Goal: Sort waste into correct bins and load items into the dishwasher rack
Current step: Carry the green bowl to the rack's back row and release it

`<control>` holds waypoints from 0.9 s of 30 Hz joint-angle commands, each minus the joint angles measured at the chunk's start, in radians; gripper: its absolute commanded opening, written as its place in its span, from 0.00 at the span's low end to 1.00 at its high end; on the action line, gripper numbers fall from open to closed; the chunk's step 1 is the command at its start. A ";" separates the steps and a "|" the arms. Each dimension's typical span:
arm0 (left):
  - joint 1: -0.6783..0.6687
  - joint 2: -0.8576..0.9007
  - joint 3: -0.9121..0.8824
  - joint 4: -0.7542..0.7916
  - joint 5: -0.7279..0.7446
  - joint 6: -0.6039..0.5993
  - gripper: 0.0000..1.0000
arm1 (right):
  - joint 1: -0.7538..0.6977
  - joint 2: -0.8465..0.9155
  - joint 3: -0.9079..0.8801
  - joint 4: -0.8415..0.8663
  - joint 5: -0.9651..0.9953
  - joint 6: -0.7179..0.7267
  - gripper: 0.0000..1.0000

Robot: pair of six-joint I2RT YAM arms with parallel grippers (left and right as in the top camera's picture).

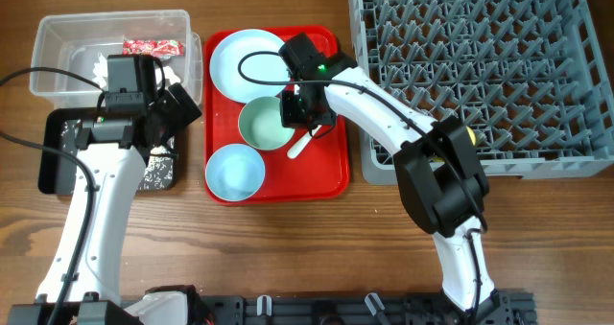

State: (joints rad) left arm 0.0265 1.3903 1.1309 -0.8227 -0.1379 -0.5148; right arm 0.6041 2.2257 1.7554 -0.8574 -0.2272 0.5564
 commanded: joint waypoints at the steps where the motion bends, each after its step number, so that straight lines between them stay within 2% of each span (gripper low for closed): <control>1: 0.005 -0.010 0.003 0.002 -0.017 -0.018 1.00 | -0.009 -0.011 0.001 -0.024 0.048 -0.008 0.04; 9: 0.005 -0.010 0.003 0.002 -0.017 -0.018 1.00 | -0.048 -0.211 0.001 -0.077 0.105 -0.034 0.04; 13: 0.005 -0.010 0.003 0.002 -0.017 -0.018 1.00 | -0.119 -0.349 0.000 -0.108 0.146 -0.060 0.04; 20: 0.005 -0.010 0.003 0.002 -0.017 -0.018 1.00 | -0.258 -0.498 0.001 -0.152 0.396 -0.085 0.04; 27: 0.005 -0.010 0.003 0.002 -0.017 -0.018 1.00 | -0.311 -0.492 0.000 -0.106 0.875 -0.046 0.04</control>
State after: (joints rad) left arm 0.0265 1.3903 1.1309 -0.8227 -0.1379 -0.5148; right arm 0.2924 1.7378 1.7554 -1.0042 0.3626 0.4896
